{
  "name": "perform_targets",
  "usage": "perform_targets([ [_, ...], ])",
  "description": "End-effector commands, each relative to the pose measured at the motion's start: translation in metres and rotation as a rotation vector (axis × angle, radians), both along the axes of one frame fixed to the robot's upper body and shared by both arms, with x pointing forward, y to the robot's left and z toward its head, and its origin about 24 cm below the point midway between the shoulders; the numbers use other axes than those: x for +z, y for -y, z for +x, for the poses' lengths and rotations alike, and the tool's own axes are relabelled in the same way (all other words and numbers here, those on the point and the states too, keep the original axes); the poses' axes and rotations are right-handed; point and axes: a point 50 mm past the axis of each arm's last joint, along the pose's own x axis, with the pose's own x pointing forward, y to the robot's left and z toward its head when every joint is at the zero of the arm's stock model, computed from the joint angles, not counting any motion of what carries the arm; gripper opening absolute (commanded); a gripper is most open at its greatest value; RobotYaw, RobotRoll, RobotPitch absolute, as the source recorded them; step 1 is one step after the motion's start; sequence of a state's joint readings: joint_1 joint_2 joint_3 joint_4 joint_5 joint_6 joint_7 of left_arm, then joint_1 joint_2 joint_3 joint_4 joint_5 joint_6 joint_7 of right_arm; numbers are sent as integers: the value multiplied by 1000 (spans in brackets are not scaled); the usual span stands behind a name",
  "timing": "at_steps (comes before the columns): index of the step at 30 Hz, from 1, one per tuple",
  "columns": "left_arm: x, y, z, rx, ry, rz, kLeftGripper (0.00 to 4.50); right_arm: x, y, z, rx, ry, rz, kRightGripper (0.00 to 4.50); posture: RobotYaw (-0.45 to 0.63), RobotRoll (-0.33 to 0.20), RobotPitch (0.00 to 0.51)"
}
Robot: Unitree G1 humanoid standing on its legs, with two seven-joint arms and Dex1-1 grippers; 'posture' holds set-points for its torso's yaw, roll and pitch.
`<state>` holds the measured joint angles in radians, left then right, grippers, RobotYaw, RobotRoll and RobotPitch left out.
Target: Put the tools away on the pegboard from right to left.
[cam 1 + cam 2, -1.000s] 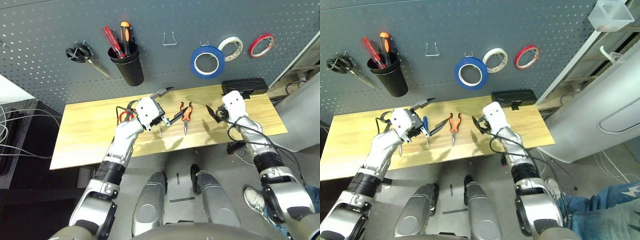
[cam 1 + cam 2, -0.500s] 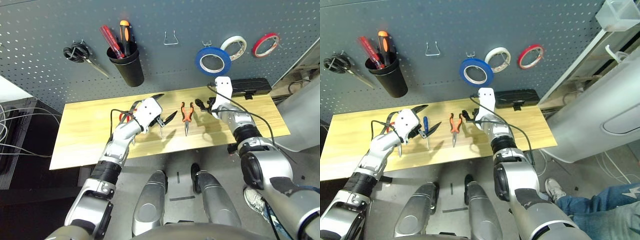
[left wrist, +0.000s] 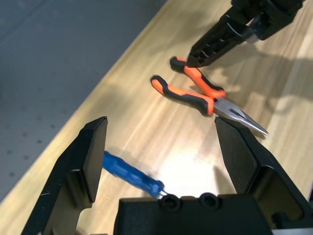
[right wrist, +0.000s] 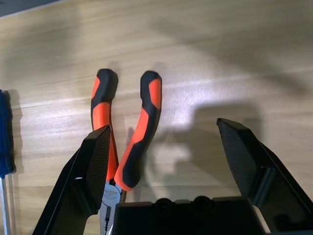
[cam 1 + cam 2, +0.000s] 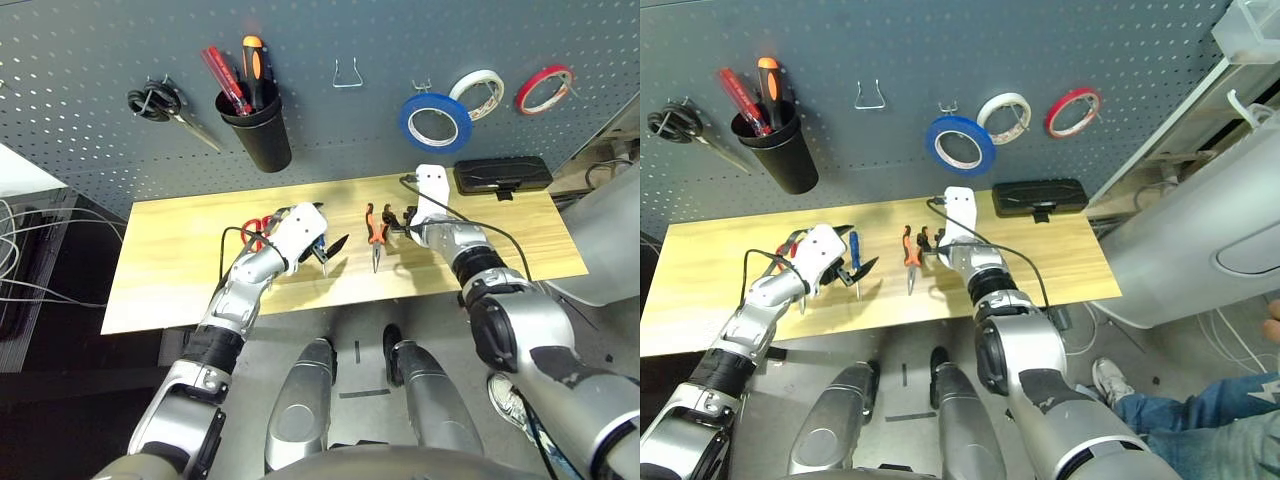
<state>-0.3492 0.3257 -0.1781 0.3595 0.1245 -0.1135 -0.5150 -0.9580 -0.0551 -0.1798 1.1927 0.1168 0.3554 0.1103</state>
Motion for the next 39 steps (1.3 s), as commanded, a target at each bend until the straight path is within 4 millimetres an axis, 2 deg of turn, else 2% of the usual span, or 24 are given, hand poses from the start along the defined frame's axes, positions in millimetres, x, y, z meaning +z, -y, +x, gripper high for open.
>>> perform_targets([
  [1,-11,2,-8,-15,-54,10,4500,-6,-4,-3,-36,-38,10,4469,216,0,316],
  [11,-13,4,-14,-25,-92,2,4500,-5,-9,-2,-101,-47,0,4469,237,0,331],
  [18,-17,-1,-26,-15,-129,4,4500,-8,-9,-4,-121,-64,-4,4469,257,0,347],
  [20,-18,-3,-29,-11,-142,7,4500,-10,-9,-5,-124,-73,-5,4078,259,0,353],
  [21,-18,-4,-30,-11,-144,8,4500,-11,-9,-5,-125,-75,-6,4044,263,0,356],
  [24,-18,-5,-32,-9,-152,9,4500,-14,-8,-7,-130,-89,-2,3270,274,0,362],
  [32,-18,-8,-34,-2,-165,11,4500,-17,-4,-8,-143,-95,-5,508,277,0,357],
  [33,-18,-9,-33,0,-164,11,4500,-17,-3,-8,-143,-94,-5,277,275,0,353],
  [39,-9,-13,-27,34,-78,-63,4500,-5,-2,-1,-90,-39,-3,260,260,0,325],
])
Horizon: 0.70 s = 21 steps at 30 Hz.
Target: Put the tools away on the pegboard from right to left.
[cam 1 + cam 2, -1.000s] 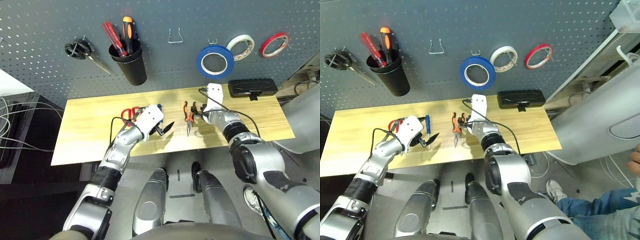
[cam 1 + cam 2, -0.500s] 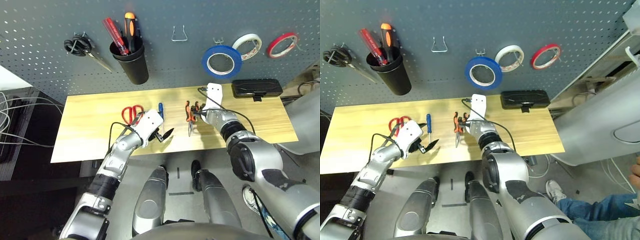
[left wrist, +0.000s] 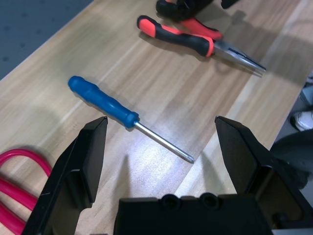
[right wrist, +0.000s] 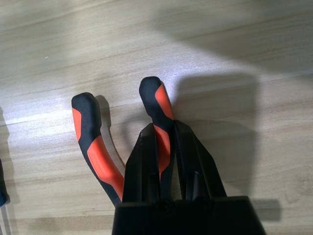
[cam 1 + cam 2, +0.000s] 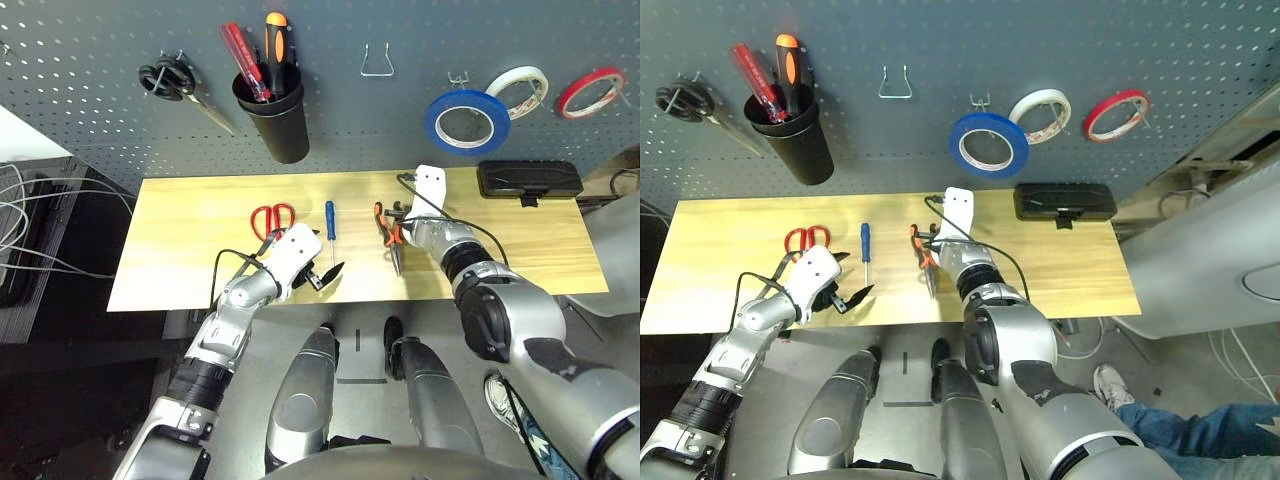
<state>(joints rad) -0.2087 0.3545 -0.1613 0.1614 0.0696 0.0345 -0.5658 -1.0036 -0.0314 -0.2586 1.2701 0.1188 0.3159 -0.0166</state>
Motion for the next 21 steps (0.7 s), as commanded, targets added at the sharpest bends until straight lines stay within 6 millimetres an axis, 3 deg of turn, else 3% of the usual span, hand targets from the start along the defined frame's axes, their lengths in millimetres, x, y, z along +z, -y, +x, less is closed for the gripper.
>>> perform_targets([
  [1,0,-6,0,30,52,-32,4500,-4,1,-2,51,-8,0,260,258,0,322],
  [9,27,-5,5,-17,220,-165,4500,18,-4,6,227,121,-10,260,235,0,286],
  [21,40,2,3,-105,232,-276,4500,42,-17,3,414,280,73,260,214,0,252],
])
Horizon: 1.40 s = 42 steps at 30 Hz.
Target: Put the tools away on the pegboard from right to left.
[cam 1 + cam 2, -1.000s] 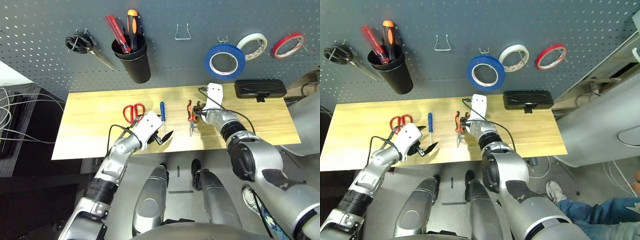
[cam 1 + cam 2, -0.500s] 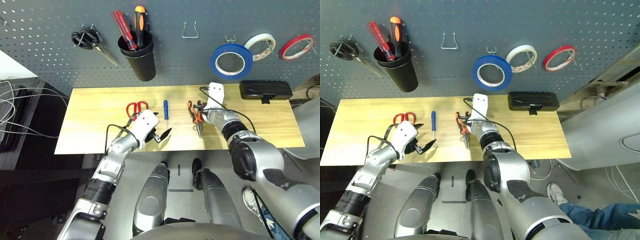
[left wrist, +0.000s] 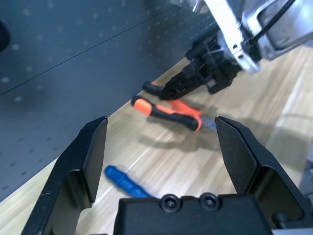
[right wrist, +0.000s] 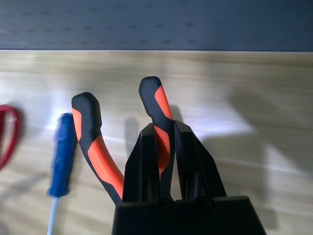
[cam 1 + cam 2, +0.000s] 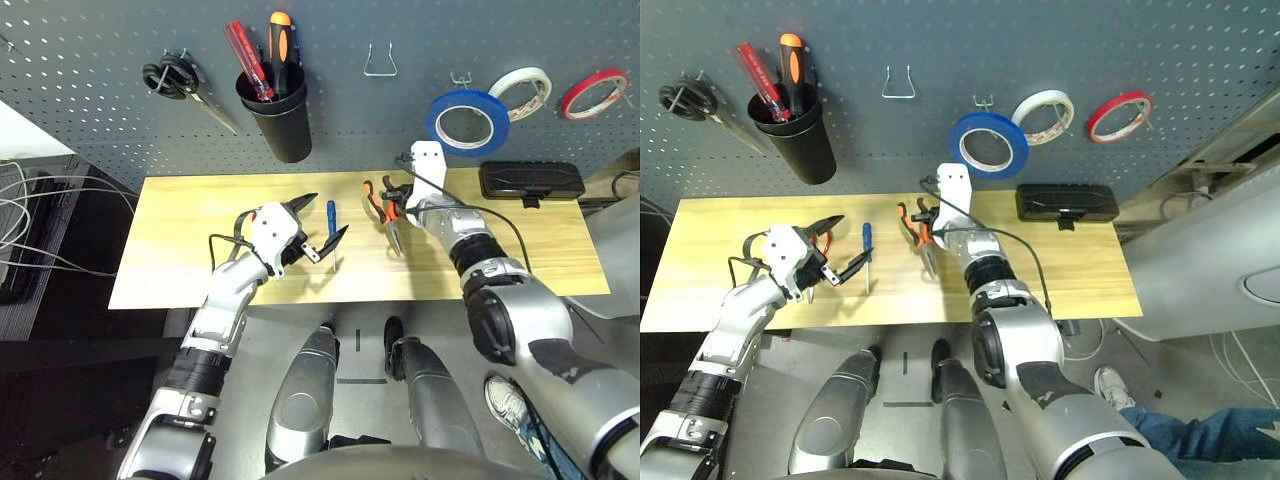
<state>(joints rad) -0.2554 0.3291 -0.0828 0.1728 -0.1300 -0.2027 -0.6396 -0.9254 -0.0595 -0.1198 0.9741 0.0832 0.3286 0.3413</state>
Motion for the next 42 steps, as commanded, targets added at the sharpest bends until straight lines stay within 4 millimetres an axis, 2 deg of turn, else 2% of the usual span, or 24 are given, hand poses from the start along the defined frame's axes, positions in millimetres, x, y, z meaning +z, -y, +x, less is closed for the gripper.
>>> perform_targets([
  [1,1,1,-3,-10,6,-25,4500,6,-10,-4,75,42,40,260,213,0,252],
  [8,12,0,2,12,80,-36,4500,27,-18,-7,142,149,107,260,212,0,247],
  [12,16,-2,5,21,106,-30,4500,48,-22,-6,171,271,121,260,211,0,241],
  [19,19,-3,8,26,125,-27,4500,77,-21,-4,180,449,122,260,202,0,241],
  [23,20,-2,8,24,132,-26,4500,86,-21,-4,189,506,115,260,196,0,243],
  [26,22,-1,9,19,142,-28,4500,107,-24,-10,240,598,131,260,193,0,243],
  [35,24,-1,11,9,147,-24,4500,152,-34,-25,329,760,209,260,180,0,238],
  [42,25,1,13,-1,151,-23,4500,173,-38,-26,320,811,277,260,181,0,235],
])
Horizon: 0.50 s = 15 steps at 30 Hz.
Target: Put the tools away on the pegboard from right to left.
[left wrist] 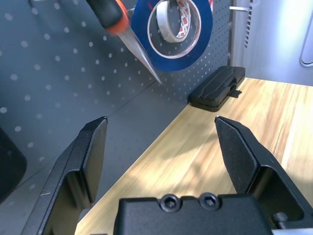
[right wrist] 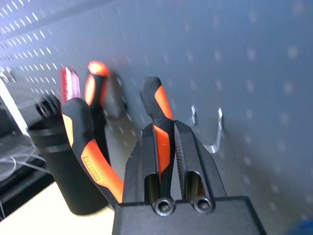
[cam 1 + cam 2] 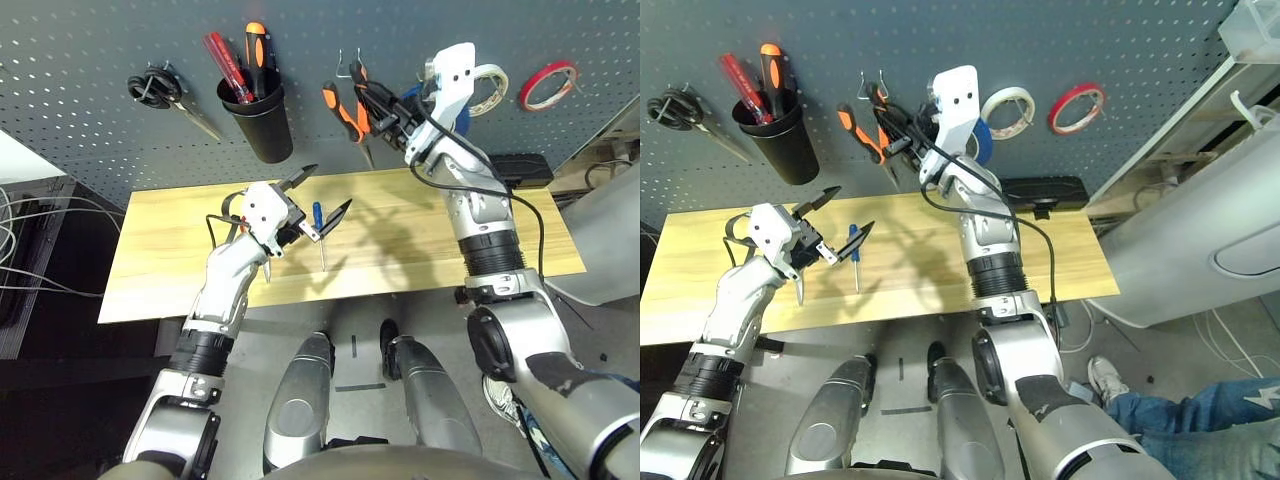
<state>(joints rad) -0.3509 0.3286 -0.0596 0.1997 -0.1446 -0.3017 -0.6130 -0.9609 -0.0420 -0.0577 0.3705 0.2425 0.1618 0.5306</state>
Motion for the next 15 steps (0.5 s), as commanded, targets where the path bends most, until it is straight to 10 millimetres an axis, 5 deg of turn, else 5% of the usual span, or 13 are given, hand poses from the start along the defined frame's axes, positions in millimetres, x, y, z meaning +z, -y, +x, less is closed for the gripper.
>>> perform_targets([
  [1,-7,0,0,-7,-23,15,4500,15,-3,-3,16,37,63,260,179,0,233],
  [15,3,6,2,-34,5,-40,4500,64,-6,-4,-93,305,218,260,184,0,239],
])
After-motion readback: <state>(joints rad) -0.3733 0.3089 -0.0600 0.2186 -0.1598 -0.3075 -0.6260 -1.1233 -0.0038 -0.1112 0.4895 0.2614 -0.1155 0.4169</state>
